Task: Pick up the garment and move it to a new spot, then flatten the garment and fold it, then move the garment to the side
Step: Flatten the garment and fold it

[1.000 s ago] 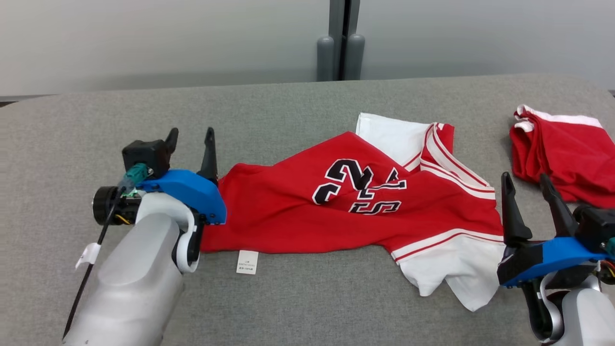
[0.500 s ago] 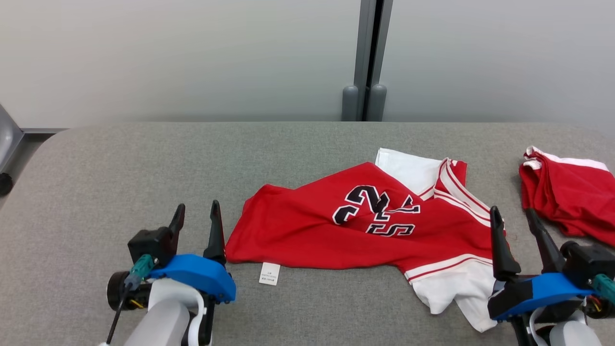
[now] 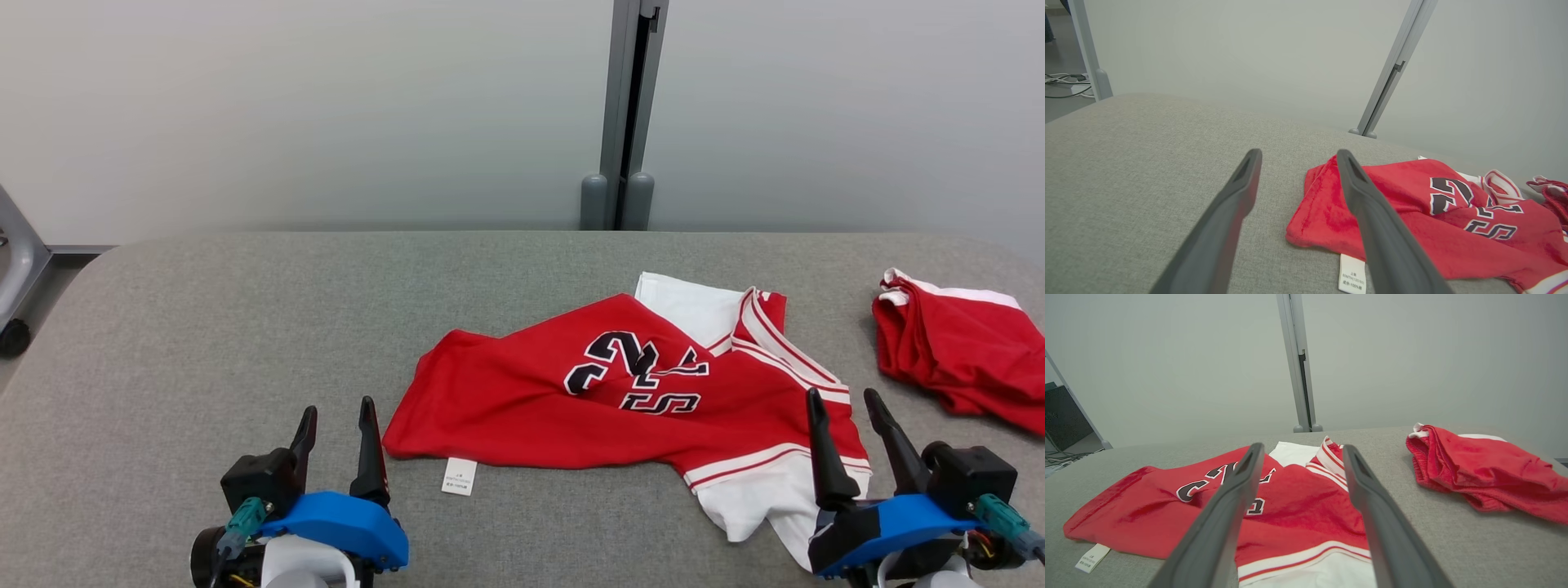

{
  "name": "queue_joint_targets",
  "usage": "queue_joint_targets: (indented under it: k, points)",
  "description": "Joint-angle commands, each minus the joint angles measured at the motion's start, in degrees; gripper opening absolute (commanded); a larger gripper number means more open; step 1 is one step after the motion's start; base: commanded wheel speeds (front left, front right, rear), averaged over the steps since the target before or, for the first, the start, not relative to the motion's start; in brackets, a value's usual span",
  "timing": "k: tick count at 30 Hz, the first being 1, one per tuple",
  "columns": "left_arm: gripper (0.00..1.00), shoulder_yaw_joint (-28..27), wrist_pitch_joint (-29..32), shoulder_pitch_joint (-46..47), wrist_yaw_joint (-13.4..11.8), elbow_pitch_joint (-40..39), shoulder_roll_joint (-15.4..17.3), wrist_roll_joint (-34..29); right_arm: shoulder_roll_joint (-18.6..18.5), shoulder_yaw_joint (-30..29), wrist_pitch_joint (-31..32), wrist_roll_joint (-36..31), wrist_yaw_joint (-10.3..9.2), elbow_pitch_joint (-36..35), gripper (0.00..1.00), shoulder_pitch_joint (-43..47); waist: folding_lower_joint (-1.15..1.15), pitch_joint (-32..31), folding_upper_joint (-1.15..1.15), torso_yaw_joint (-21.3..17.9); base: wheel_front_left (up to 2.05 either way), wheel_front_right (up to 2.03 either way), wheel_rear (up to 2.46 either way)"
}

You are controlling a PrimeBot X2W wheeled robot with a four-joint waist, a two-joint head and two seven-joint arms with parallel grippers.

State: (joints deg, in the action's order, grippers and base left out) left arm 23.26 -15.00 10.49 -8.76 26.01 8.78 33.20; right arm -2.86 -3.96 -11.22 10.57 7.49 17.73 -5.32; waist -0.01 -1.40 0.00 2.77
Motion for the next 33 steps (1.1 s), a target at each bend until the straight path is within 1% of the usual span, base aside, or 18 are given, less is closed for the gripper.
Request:
queue_joint_targets:
  k: [1,9,22,24,28,31,33]
  points:
    - [1.00,0.1,-0.2,-0.4,0.1,-0.2,0.0,-0.3,-0.1,0.1,-0.2,-0.2,0.01,0.4,1.00,0.1,0.01,0.0,0.00,-0.1,0.00,0.00,0.00]
    - [1.00,0.5,-0.2,-0.1,0.0,0.4,-0.1,-0.4,-0.1,-0.6,-0.1,-1.4,0.01,1.1,1.00,-0.7,0.01,0.1,0.00,0.0,0.00,0.00,0.00]
    - [1.00,1.2,0.5,0.4,-0.3,0.9,0.1,-0.4,-0.1,-0.3,0.0,-1.5,0.01,1.3,1.00,-1.3,0.01,0.5,0.00,0.3,0.00,0.00,0.00]
    - [1.00,1.8,2.5,0.3,-0.3,1.7,0.2,-0.1,-0.1,-0.3,0.3,-1.7,0.01,1.1,1.00,-1.5,0.01,0.8,0.00,0.1,0.00,0.00,0.00]
    - [1.00,3.1,8.7,1.5,-0.1,4.1,-0.2,1.0,-0.1,-0.7,1.5,-2.6,0.01,0.6,1.00,-1.3,0.01,2.2,0.00,-1.1,0.00,0.00,0.00]
    - [1.00,3.6,13.4,3.2,-0.2,6.5,-0.2,2.1,-0.1,-0.7,2.8,-3.2,0.01,0.1,1.00,-1.0,0.01,3.9,0.00,-2.5,0.00,0.00,0.00]
    - [1.00,3.0,15.2,4.5,-0.9,8.1,-0.1,2.6,-0.1,-0.7,3.6,-3.7,0.01,-0.4,1.00,-0.7,0.01,5.3,0.00,-3.8,0.00,0.00,0.00]
